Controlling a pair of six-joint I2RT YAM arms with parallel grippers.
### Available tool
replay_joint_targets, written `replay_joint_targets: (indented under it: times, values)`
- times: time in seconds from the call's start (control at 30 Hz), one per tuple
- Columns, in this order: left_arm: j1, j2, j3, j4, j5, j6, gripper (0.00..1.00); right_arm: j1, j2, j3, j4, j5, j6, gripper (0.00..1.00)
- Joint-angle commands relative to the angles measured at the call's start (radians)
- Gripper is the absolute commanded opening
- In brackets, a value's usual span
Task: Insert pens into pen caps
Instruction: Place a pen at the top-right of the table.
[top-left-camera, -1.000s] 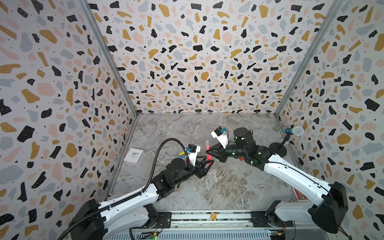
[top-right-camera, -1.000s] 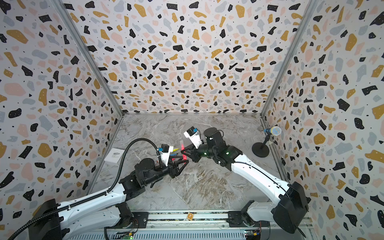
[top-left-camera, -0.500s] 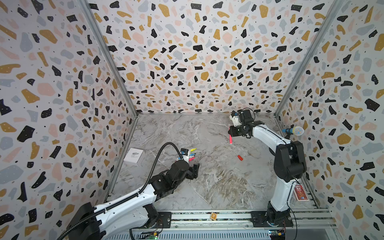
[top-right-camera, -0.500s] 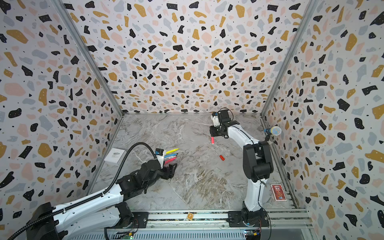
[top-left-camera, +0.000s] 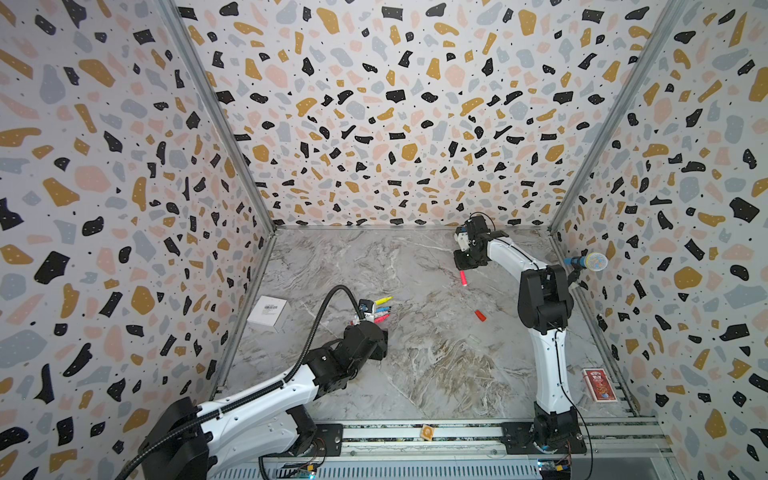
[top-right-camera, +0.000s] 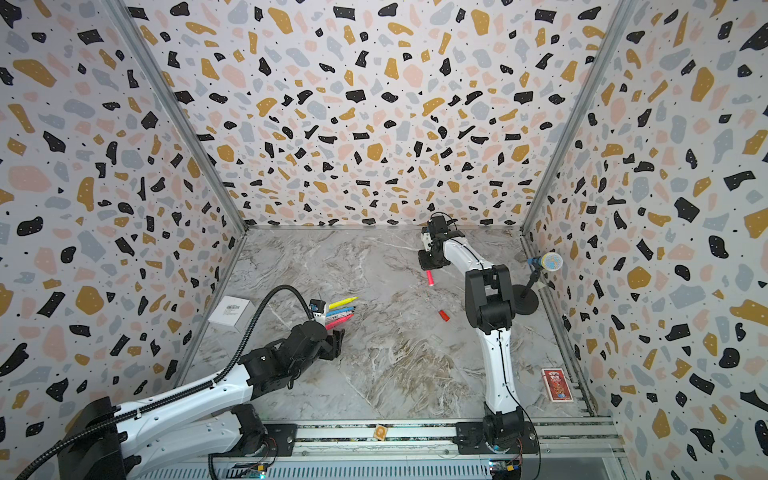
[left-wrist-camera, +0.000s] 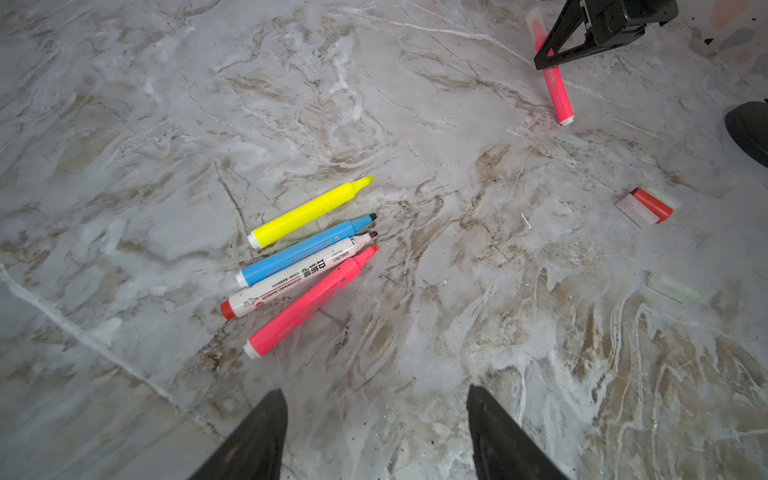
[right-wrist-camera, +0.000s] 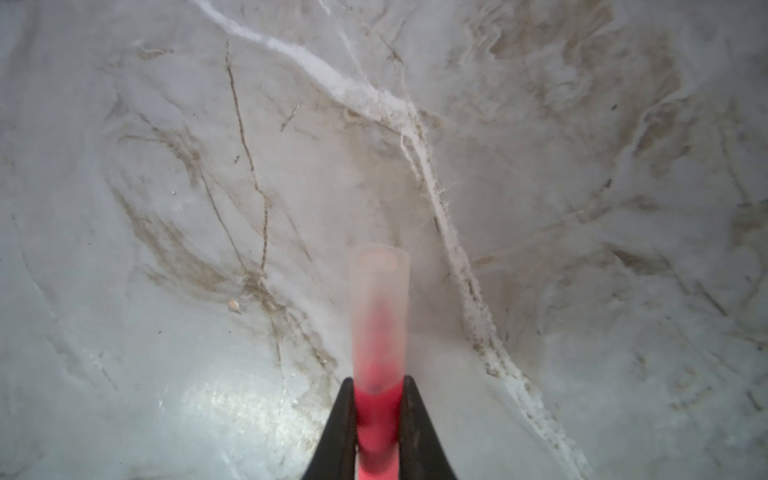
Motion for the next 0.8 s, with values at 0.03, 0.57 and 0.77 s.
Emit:
replay_joint_targets:
  times: [0.03,0.57,0.77]
  values:
    - [0.019,0.019,0.038,-0.013,-0.024,0.011,0.70,-0.001,0.023,0.056,-0.080,0.014,-0.015,0.36]
    - [0.164,0.208,0.123,0.026,0.084,0.135,0.70,0.079,-0.781,-0.731,0.346,-0.087,0.070,0.56]
    - [0.243,0.349,0.169,0.031,0.162,0.204,0.69,0.095,-1.053,-1.150,0.584,-0.206,0.087,0.57]
